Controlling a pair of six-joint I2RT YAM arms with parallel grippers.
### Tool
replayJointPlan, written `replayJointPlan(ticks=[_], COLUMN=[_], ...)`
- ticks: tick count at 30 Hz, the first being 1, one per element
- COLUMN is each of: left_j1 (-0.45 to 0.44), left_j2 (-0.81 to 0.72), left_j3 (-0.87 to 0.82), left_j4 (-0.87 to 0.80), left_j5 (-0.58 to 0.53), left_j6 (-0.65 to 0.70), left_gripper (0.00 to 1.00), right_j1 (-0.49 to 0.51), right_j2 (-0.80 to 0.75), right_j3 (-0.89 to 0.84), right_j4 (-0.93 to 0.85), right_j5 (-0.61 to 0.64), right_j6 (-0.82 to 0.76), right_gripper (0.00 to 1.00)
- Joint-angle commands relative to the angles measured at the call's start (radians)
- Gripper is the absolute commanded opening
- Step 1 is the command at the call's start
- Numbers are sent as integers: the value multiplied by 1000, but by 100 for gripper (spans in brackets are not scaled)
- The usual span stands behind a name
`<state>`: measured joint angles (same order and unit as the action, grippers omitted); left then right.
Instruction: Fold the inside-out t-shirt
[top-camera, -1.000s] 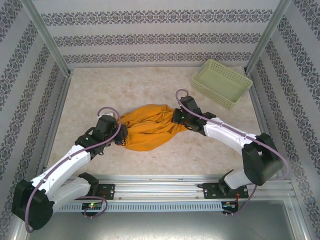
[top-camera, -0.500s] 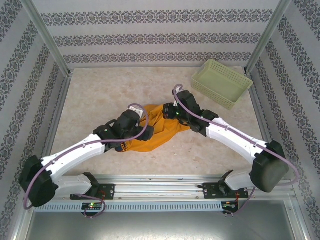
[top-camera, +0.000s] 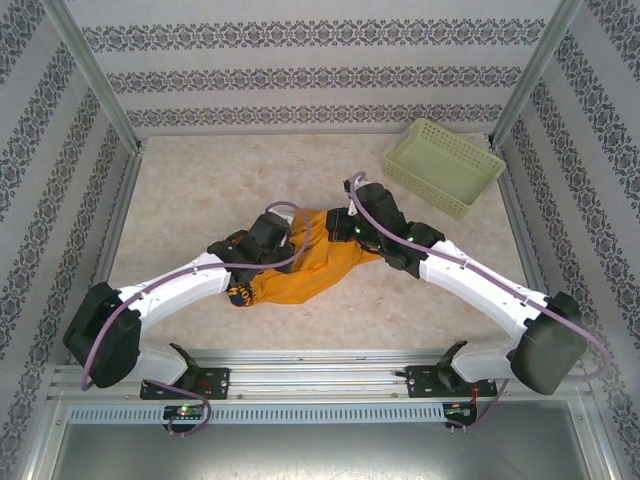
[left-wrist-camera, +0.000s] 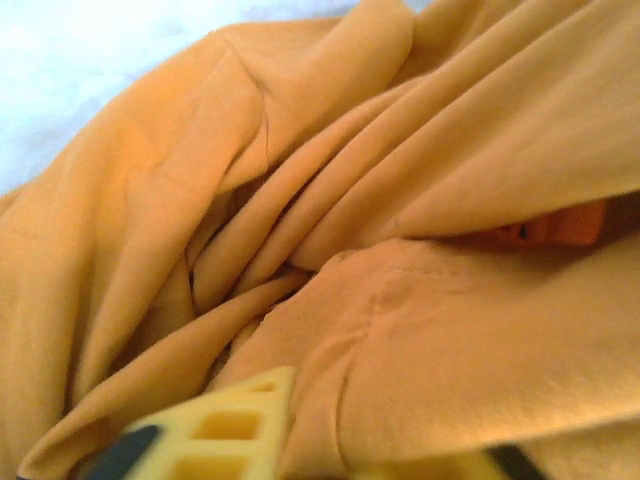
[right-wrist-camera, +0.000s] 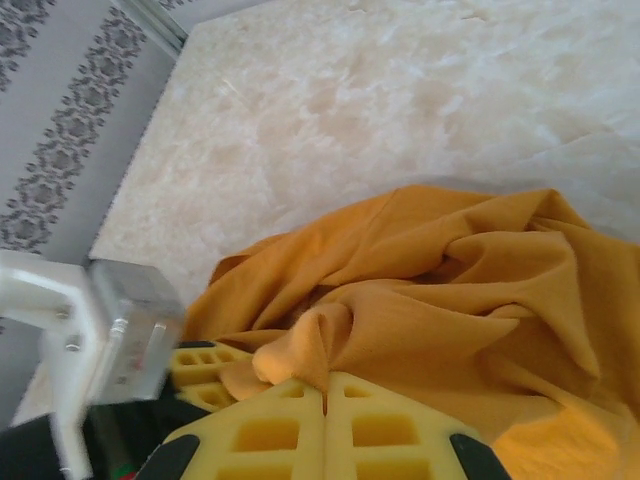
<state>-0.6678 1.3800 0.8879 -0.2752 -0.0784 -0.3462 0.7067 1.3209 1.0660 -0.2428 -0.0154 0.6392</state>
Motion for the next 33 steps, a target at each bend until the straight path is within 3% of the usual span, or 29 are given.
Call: replayJointPlan(ticks=[1,5,9,13,17,20,25,33], left_j1=[8,23,103,251,301,311,339,352], left_j2=[-79,-182,-306,-365,-325,-305,-286,-293], left_j3=[22,17,-34,-64,-62,-73,-74,-60], left_j4=[11,-18,18,36,41,63,73,61], left_j5=[16,86,182,311,360,358,360,363], left_j6=[-2,-54,-123,-210,-230,-239,-244,-242], left_gripper=[3,0,0,0,0,0,0,0], right_j1=[-27,-61,-120,-154,-59,25,159,228], right_j2=[17,97,237,344,289,199,85,202], right_j3=[52,98,191,252,214,148,-23,-88], right_j4=[-57,-55,-56,-89,-103,-133,-58,127], right_j5=[73,81,77,33,142,225,223,184], right_j6=[-63,-90,-101,-36,-71,-82,-29,-1], right_gripper=[0,0,0,14,40,49,56,58])
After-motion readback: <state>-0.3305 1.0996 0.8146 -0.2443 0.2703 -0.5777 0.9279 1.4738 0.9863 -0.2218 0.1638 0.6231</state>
